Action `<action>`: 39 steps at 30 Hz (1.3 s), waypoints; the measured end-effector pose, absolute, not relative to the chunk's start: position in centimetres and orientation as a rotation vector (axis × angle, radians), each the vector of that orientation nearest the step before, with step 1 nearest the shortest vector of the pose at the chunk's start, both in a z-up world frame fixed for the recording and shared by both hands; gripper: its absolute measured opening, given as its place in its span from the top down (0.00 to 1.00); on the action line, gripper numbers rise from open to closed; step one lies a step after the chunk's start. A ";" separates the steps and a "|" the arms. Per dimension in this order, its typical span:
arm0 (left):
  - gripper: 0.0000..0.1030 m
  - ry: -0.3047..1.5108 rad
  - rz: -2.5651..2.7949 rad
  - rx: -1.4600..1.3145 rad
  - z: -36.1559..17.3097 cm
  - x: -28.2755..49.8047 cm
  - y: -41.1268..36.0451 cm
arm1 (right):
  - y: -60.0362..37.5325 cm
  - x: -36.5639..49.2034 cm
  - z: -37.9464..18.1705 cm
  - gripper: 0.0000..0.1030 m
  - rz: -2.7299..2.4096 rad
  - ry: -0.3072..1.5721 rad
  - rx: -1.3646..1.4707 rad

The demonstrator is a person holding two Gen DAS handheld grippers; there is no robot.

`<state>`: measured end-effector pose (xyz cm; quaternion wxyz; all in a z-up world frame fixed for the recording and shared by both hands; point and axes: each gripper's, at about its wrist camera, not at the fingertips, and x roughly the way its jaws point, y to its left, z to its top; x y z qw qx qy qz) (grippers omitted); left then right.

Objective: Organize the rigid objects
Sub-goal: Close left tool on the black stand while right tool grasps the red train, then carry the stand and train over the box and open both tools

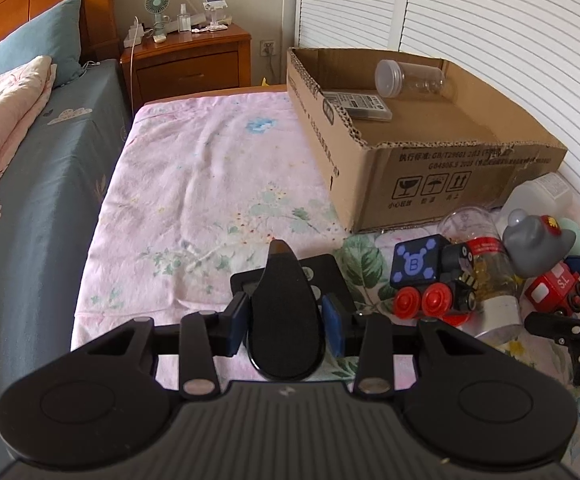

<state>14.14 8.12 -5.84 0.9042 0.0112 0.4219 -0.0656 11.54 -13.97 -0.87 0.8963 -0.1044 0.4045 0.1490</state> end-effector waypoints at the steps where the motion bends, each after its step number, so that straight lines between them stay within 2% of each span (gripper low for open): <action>1: 0.63 0.875 -0.138 0.019 -5.8 14.2 8.2 | -14.0 11.6 -0.9 0.19 0.312 0.842 -0.214; 5: 0.64 0.880 -0.142 0.012 -5.7 14.1 8.5 | -14.0 11.6 -0.8 0.32 0.328 0.853 -0.199; 7: 0.64 0.882 -0.150 0.016 -5.6 13.9 8.5 | -14.0 11.6 -0.7 0.42 0.330 0.856 -0.200; 22: 0.64 0.868 -0.260 0.082 -2.0 12.3 7.5 | -14.7 10.3 1.2 0.42 0.359 0.859 -0.240; 30: 0.64 0.800 -0.346 0.134 1.3 12.3 5.7 | -15.4 9.9 4.5 0.42 0.376 0.784 -0.260; 39: 0.64 0.696 -0.397 0.204 4.8 16.3 2.4 | -16.1 11.6 8.2 0.42 0.360 0.678 -0.274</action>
